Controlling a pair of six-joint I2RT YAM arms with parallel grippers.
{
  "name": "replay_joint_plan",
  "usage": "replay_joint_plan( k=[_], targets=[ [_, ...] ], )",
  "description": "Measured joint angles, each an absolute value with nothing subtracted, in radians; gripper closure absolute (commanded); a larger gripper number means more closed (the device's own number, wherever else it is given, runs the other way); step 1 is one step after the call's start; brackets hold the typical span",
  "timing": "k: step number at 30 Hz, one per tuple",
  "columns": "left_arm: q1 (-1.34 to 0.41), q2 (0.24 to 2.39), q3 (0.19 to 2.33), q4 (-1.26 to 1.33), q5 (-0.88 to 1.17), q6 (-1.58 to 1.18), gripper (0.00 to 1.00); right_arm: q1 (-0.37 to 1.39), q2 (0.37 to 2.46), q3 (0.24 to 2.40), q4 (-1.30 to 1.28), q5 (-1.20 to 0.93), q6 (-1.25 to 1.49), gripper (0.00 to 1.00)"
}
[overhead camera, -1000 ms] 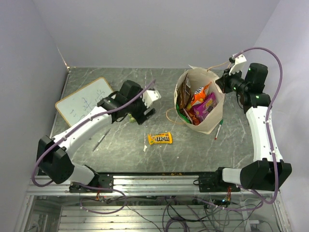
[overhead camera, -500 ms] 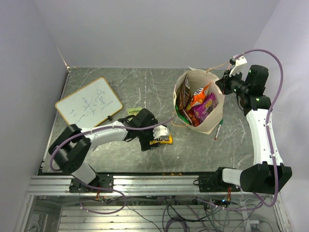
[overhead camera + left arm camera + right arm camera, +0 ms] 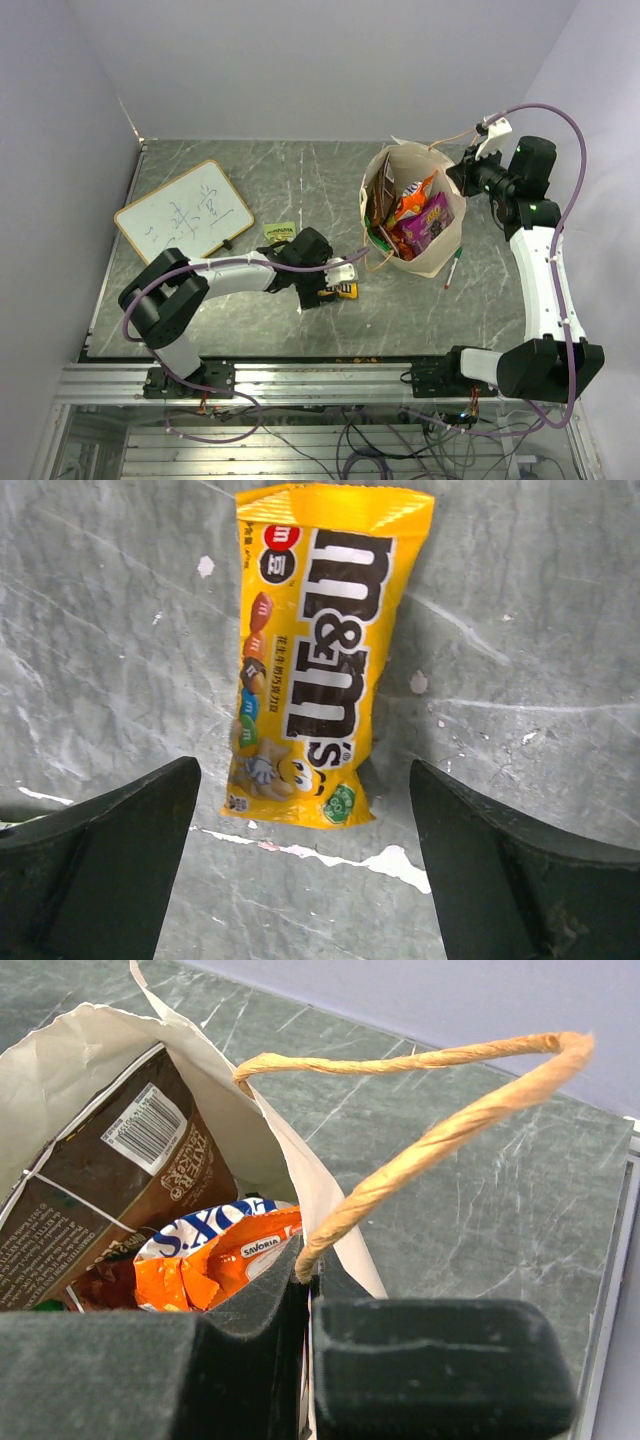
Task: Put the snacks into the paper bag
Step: Pick up the snack from the center of the board.
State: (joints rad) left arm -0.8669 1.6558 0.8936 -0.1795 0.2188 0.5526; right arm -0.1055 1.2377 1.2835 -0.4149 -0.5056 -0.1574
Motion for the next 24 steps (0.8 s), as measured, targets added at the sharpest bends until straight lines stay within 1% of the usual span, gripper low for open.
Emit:
replay_joint_plan(
  k=[2,6,7,12,15,18,24],
  targets=[
    [-0.867,1.656,0.894,-0.167,0.206,0.550,0.13,-0.105,1.238,1.282,-0.413,-0.506,-0.157,1.00],
    [-0.867,1.668,0.900,-0.154,0.187,0.549,0.32,-0.105,1.238,1.282,-0.413,-0.509,-0.158,1.00],
    [-0.867,1.678,0.907,-0.154,0.184,0.549,0.35,-0.105,1.238,1.282,-0.413,-0.509,-0.158,1.00],
    [-0.867,1.718,0.945,-0.170,0.176,0.554,0.62,-0.106,1.238,1.282,-0.413,-0.509,-0.158,1.00],
    [-0.867,1.720,0.966,-0.194,0.175,0.562,0.75,-0.106,1.238,1.282,-0.413,-0.509,-0.158,1.00],
    [-0.868,1.720,0.987,-0.222,0.171,0.566,0.82,-0.106,1.238,1.282,-0.413,-0.509,-0.158,1.00],
    [-0.868,1.711,1.012,-0.297,0.164,0.574,0.90,-0.106,1.239,1.282,-0.413,-0.510,-0.158,1.00]
  ],
)
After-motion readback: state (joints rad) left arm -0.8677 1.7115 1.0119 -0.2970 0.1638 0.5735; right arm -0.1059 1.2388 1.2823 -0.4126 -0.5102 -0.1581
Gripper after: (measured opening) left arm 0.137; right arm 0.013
